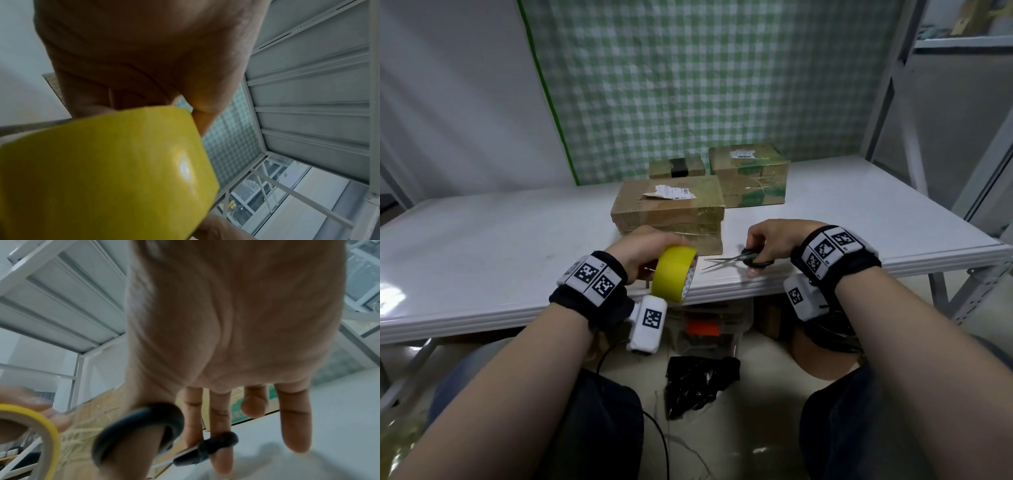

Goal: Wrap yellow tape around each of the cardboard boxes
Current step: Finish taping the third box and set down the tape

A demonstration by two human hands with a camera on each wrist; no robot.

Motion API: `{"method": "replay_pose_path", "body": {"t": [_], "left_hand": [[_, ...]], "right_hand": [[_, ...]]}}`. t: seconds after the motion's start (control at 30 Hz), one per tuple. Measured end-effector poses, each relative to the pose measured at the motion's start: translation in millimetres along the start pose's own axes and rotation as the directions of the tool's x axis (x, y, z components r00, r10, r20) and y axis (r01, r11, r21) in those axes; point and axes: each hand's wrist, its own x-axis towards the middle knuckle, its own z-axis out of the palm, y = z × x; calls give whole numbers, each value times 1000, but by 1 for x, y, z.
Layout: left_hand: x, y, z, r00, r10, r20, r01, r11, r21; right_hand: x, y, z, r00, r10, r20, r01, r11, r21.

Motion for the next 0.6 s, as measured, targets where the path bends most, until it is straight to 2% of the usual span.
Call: {"method": "replay_pose_path", "body": {"t": [0.1,0.2,0.27,0.3,0.33,0.37,0.43,0.5,0.57,0.6], "left_hand": [[-2,3,-5,998,46,-40,-48,997,-68],[-1,7,-12,993,90,-80,-102,982,-160],[-2,9,-14,988,130,-86,-146,964,-222],[-2,10,-14,984,154,-88,-171,954,-247],[-4,11,-13,980,178,-88,-196,944,-266],[-5,12,-12,975,203,-88,-220,933,-283],[-9,14,-6,965,246,-86,-261,913,-314],[-12,15,-1,956,278,-89,-292,900,-324],[-14,16,6,950,305,-69,-309,885,-347],[-16,17,10,946,321,-46,-315,876,-365]], "right_hand": [[-5,0,-2,999,-40,6,40,996,75],[-10,4,-10,990,-141,-15,139,943,303],[-15,6,-13,976,-194,-102,218,818,532],[-18,5,-15,969,-175,-173,246,741,625],[-21,4,-15,959,-122,-257,267,695,667],[-21,3,-16,939,-42,-341,272,697,663],[-17,9,-17,897,142,-419,146,800,582],[-11,19,-14,872,289,-396,-133,916,378],[-5,26,-10,872,378,-311,-326,922,207],[-6,25,-9,880,387,-276,-354,921,164]]}}
